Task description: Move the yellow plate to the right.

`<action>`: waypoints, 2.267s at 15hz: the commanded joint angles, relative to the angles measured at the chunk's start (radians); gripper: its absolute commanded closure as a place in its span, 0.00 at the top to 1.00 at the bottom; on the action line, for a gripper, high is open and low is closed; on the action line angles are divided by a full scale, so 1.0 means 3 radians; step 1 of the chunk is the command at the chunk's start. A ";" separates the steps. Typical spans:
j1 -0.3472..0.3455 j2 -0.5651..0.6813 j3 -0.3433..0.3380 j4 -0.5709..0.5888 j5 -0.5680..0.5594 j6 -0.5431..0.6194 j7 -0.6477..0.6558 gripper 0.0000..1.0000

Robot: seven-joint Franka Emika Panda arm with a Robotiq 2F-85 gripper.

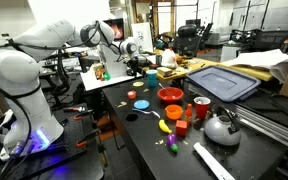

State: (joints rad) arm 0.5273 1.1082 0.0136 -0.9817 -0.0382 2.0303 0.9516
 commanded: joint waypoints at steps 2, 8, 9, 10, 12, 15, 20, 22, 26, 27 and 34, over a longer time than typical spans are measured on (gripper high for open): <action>-0.0068 0.0274 -0.0037 0.0318 -0.0008 -0.0163 0.0095 1.00; -0.0111 0.0560 -0.0067 0.0582 -0.0015 -0.0215 0.0128 1.00; -0.0106 0.0568 -0.0083 0.0582 -0.0007 -0.0198 0.0121 1.00; -0.0105 0.0593 -0.0090 0.0618 -0.0011 -0.0209 0.0125 1.00; -0.0099 0.0596 -0.0103 0.0637 -0.0017 -0.0227 0.0146 1.00; -0.0044 0.0492 -0.0134 0.0571 -0.0037 -0.0286 0.0276 1.00; 0.0047 0.0410 -0.0221 0.0550 -0.0071 -0.0539 0.0435 1.00; 0.0083 0.0385 -0.0257 0.0538 -0.0095 -0.0706 0.0497 1.00; 0.0135 0.0353 -0.0302 0.0529 -0.0141 -0.0951 0.0596 1.00; 0.0119 0.0393 -0.0321 0.0558 -0.0154 -0.0978 0.0595 1.00; 0.0021 0.0515 -0.0399 0.0553 -0.0095 -0.1137 0.0604 1.00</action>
State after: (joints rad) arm 0.5447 1.2520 -0.0991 -0.8108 -0.0738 1.7205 1.1069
